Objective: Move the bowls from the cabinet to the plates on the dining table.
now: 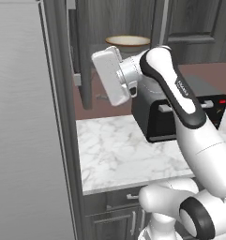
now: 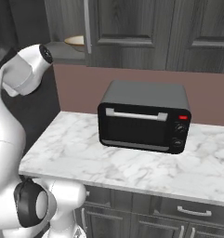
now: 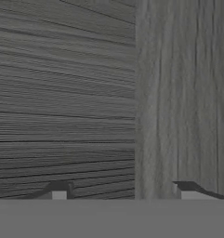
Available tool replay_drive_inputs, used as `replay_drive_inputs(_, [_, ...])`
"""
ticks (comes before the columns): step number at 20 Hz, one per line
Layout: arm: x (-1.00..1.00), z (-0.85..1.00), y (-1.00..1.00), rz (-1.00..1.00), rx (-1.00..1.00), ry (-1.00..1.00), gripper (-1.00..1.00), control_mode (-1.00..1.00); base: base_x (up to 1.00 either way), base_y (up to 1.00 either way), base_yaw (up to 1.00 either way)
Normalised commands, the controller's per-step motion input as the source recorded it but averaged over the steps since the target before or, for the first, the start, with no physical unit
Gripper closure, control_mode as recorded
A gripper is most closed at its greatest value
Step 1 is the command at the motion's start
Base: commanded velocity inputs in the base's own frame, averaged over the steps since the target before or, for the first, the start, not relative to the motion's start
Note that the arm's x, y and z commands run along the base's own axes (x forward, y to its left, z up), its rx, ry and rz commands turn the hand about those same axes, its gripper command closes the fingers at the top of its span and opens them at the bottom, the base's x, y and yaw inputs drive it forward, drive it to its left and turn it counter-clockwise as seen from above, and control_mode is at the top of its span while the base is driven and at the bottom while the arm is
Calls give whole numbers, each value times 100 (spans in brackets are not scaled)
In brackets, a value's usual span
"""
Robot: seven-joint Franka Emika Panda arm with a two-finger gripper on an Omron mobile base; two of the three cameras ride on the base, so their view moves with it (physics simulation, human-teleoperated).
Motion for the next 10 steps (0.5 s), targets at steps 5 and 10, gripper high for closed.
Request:
replay_drive_inputs(5, [7,15,-44,0,0,0,-100,-100,0,0,0])
replay_drive_inputs(10, [0,29,-94,1,3,-1,-100,-100,0,0,0])
